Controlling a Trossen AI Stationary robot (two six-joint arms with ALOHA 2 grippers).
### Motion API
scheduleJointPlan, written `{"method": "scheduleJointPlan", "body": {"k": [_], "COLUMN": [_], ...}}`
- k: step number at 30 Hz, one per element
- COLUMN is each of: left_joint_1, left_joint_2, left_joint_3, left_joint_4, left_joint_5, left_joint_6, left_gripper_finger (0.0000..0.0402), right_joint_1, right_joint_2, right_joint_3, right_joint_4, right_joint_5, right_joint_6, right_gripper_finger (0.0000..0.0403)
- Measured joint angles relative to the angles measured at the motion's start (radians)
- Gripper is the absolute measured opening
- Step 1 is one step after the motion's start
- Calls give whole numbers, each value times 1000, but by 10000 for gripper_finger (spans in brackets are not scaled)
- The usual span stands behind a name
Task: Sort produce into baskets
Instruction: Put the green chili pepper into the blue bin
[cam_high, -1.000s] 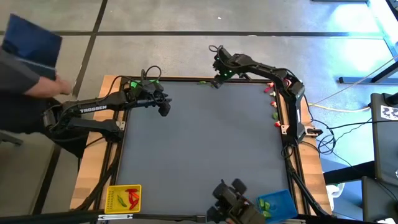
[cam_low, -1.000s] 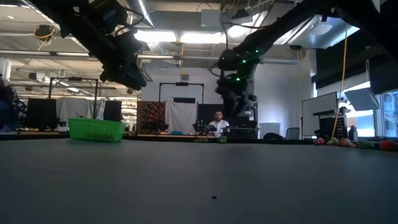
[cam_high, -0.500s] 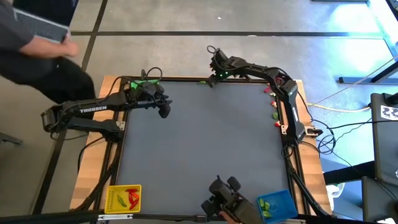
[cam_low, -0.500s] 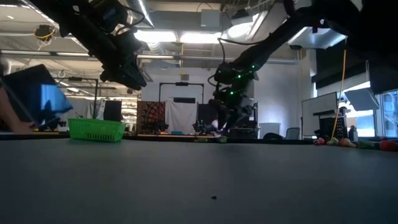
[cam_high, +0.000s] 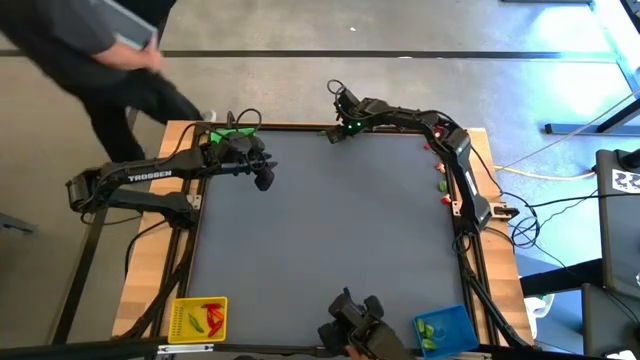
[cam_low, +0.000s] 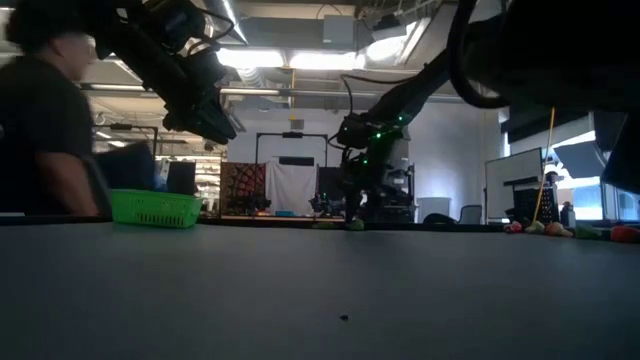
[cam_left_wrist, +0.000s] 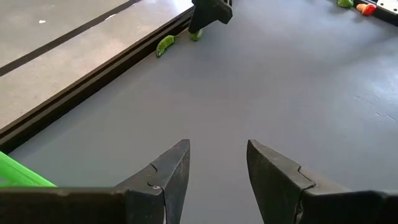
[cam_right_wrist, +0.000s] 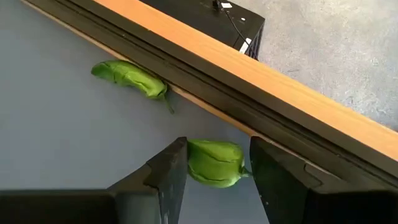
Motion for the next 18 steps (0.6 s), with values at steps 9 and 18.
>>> {"method": "scheduleJointPlan", "body": {"k": [9, 18], "left_joint_1": [0, 0], "left_joint_2": [0, 0], "left_joint_3": [0, 0], "left_joint_4": [0, 0], "left_joint_5": [0, -1], "left_joint_6": [8, 30], "left_gripper_finger": [155, 155], "right_joint_1": [4, 20], "right_joint_2": [3, 3], "right_joint_3": [1, 0], "right_joint_4": [-22, -38], "right_joint_5": [-26, -4], "right_joint_6": [-5, -72], "right_gripper_finger": [108, 12]}}
